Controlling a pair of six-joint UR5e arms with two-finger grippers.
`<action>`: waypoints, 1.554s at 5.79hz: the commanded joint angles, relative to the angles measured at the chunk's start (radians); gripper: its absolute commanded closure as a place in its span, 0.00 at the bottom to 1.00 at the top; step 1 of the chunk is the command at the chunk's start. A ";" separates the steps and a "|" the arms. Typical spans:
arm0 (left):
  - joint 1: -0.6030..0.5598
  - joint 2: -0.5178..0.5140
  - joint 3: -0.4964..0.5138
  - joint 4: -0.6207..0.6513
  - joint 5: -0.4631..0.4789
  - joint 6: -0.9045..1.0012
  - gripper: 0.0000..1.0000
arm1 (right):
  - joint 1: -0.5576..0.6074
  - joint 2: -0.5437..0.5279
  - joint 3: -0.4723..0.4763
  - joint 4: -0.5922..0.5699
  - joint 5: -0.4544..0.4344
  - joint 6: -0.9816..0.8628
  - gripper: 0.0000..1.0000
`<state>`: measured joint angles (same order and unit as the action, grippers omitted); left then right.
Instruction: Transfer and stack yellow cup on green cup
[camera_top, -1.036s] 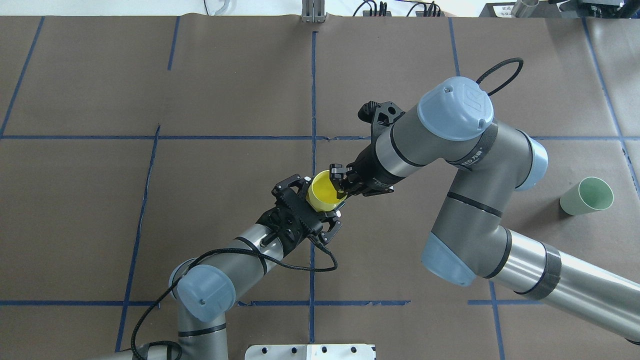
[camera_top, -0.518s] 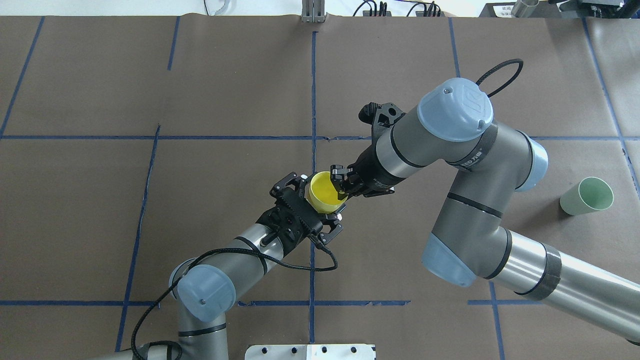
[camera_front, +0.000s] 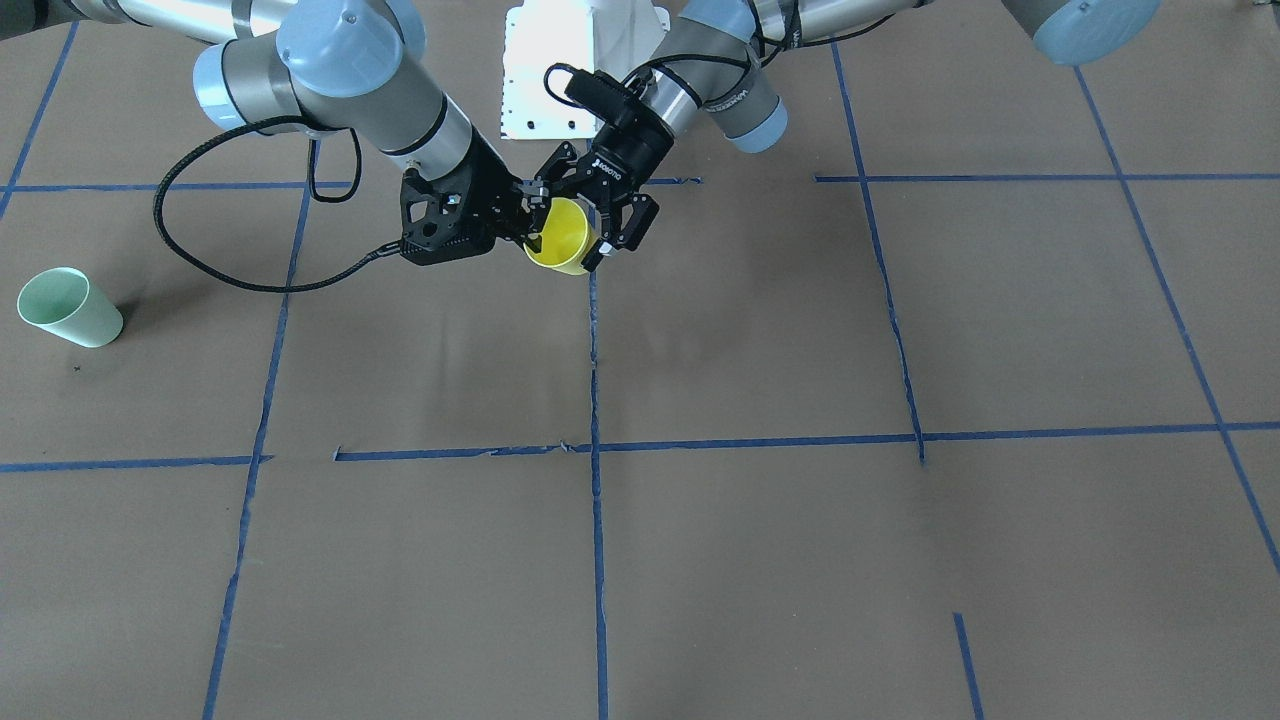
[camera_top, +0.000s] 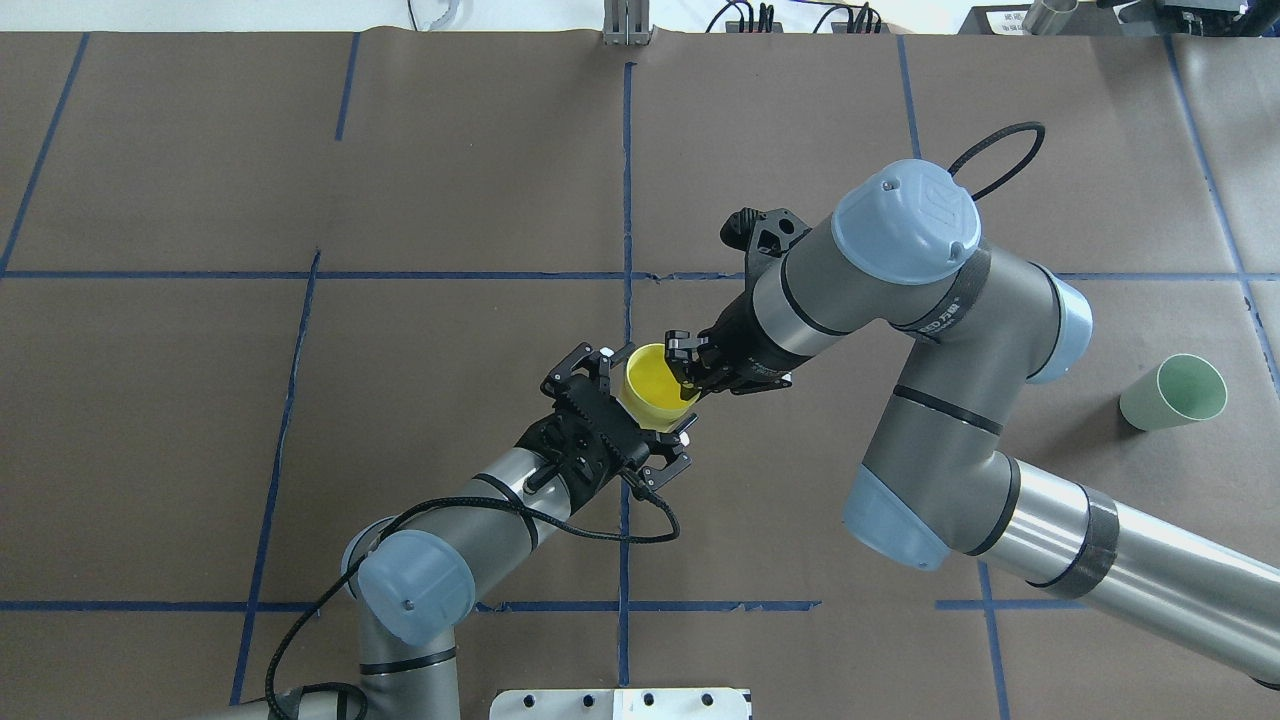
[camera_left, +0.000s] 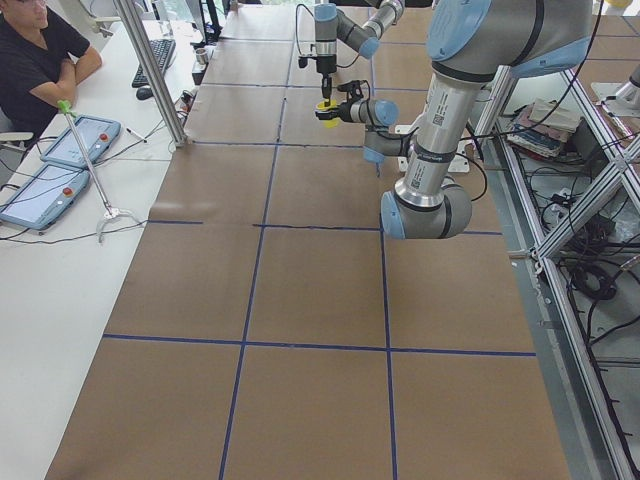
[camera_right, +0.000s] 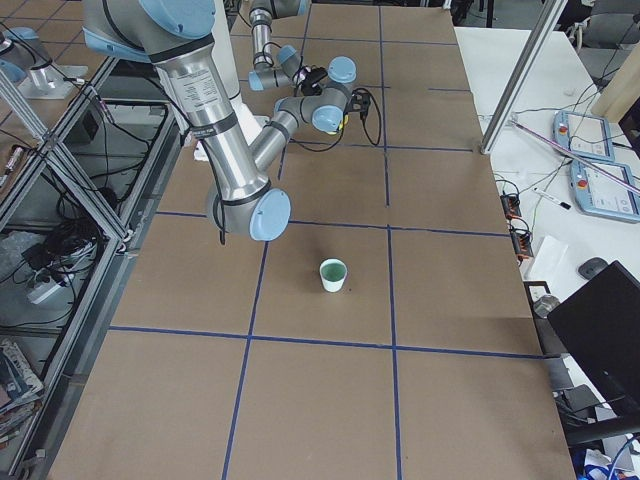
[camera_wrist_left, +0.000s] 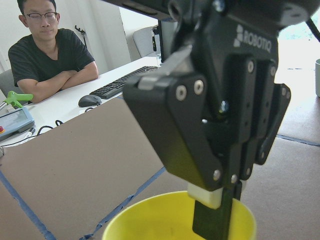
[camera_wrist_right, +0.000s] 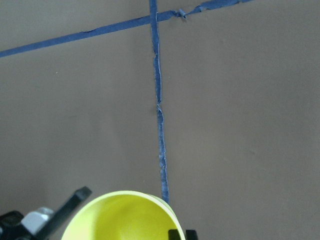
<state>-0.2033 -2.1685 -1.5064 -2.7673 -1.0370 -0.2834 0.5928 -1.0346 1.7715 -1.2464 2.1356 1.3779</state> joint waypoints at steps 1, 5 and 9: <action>0.005 0.001 0.000 0.000 0.000 -0.002 0.01 | 0.039 -0.012 -0.029 -0.001 -0.005 0.001 1.00; 0.010 0.000 0.000 -0.002 0.002 -0.005 0.01 | 0.307 -0.230 -0.043 0.002 -0.008 -0.006 1.00; 0.016 0.004 -0.002 0.008 0.003 -0.071 0.01 | 0.540 -0.696 0.230 0.010 -0.014 -0.179 1.00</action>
<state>-0.1874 -2.1666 -1.5079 -2.7622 -1.0343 -0.3478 1.0875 -1.5994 1.9263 -1.2366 2.1253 1.2779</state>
